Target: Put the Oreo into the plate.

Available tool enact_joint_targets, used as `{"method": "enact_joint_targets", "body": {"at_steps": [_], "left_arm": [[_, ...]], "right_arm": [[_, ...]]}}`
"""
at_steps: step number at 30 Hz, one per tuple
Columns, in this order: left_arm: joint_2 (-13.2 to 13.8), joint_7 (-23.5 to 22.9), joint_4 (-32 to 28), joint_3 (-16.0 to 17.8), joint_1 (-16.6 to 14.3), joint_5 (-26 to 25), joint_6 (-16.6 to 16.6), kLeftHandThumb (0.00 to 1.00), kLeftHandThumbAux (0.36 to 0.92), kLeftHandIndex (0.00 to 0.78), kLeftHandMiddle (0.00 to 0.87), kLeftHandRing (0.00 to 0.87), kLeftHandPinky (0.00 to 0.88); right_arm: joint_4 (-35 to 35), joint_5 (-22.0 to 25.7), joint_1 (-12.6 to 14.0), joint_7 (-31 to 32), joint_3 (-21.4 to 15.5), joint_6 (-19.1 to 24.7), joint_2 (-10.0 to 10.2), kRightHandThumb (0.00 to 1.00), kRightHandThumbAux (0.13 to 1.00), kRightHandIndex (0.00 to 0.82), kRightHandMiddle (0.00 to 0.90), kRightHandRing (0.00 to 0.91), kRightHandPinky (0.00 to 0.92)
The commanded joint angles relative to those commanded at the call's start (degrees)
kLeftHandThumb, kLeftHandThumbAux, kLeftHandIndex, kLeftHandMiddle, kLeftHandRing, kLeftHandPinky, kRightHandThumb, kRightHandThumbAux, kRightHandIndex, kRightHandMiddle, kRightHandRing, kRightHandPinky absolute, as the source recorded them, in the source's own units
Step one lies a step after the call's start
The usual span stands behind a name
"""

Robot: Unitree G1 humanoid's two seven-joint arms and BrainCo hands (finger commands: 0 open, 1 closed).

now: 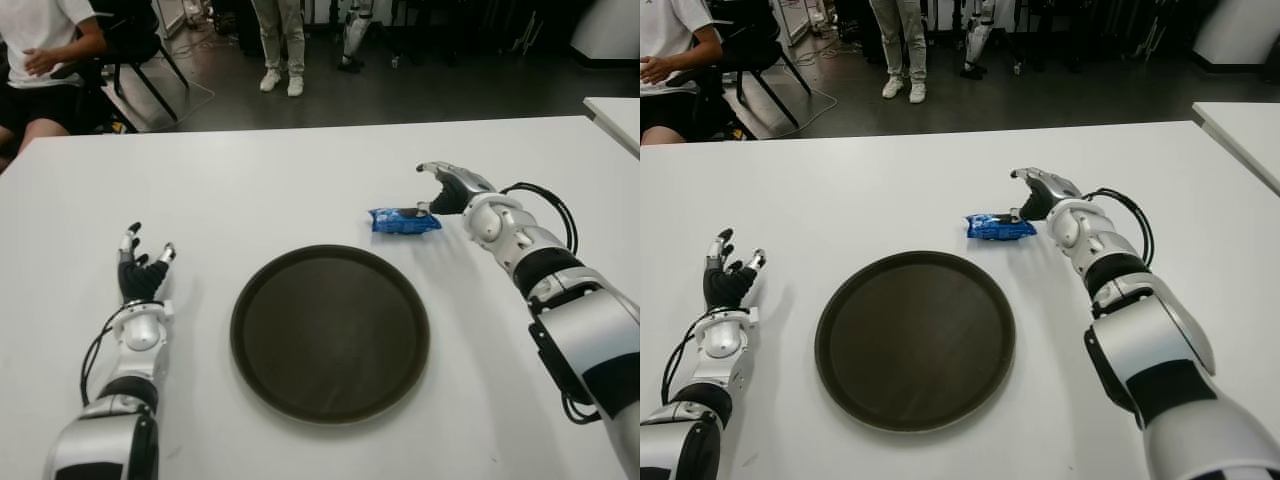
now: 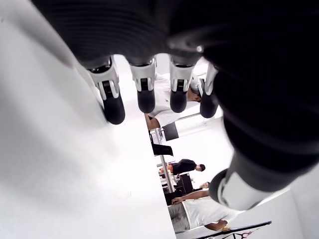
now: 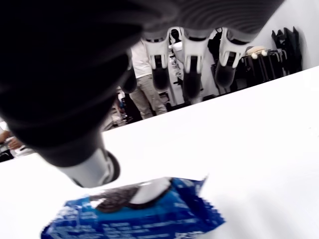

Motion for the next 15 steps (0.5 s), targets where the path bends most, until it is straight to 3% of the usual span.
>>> {"method": "enact_joint_targets", "body": {"at_steps": [15], "left_arm": [[-0.19, 0.11, 0.10, 0.17, -0.14, -0.43, 0.85, 0.000, 0.693, 0.043, 0.038, 0.017, 0.021]], "right_arm": [[-0.31, 1.03, 0.52, -0.89, -1.02, 0.18, 1.68, 0.400, 0.718, 0.000, 0.017, 0.014, 0.029]]}}
